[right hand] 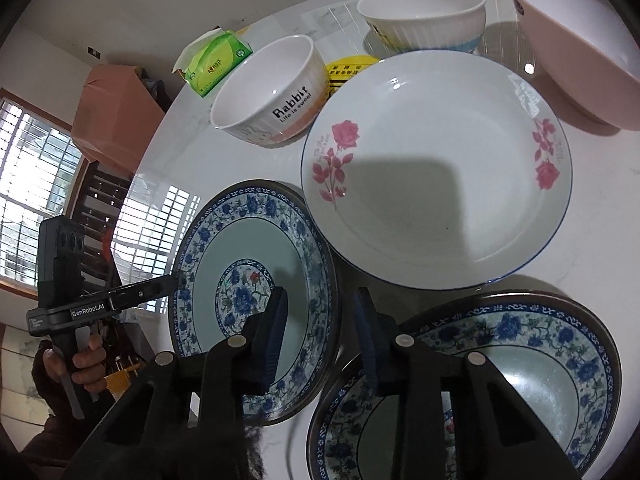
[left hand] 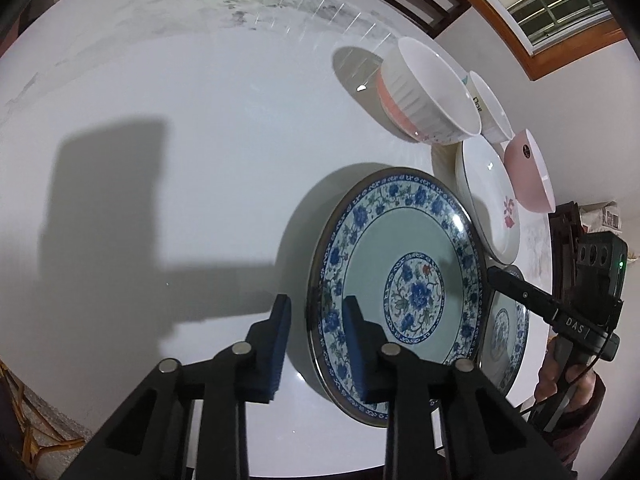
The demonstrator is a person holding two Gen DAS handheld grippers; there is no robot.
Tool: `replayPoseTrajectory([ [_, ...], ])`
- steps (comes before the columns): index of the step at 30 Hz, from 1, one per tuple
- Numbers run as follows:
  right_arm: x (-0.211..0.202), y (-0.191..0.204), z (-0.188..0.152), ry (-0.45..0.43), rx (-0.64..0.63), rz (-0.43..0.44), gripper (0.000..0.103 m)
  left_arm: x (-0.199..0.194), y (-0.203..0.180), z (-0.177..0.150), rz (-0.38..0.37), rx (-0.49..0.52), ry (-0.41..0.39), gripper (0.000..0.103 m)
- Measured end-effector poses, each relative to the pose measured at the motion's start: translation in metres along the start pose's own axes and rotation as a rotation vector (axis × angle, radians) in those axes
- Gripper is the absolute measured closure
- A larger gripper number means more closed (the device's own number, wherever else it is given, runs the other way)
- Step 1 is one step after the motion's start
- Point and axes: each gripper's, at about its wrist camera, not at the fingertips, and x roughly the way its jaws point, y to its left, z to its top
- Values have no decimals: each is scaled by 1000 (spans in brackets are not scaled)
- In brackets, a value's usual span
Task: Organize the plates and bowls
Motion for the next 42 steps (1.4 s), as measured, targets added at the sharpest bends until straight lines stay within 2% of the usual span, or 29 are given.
replayPoseTrajectory([
  [7, 7, -4, 2, 20, 13, 0, 83, 8, 2, 0, -9, 3, 19, 84],
  [14, 11, 3, -3, 1, -10, -43, 87, 7, 1, 1, -6, 31, 5, 87],
  [23, 17, 31, -10, -16, -32, -39, 88, -21, 13, 17, 41, 49, -79, 86],
  [32, 42, 62, -8, 7, -64, -8, 88, -24, 46, 35, 103, 15, -112, 86],
  [39, 54, 66, -7, 17, -63, -8, 87, -19, 56, 33, 85, 24, -120, 83],
  [41, 55, 64, -8, 27, -51, 1, 84, -20, 58, 32, 85, 24, -125, 83],
  [42, 56, 62, -9, 33, -44, -7, 83, -19, 59, 33, 82, 19, -125, 79],
])
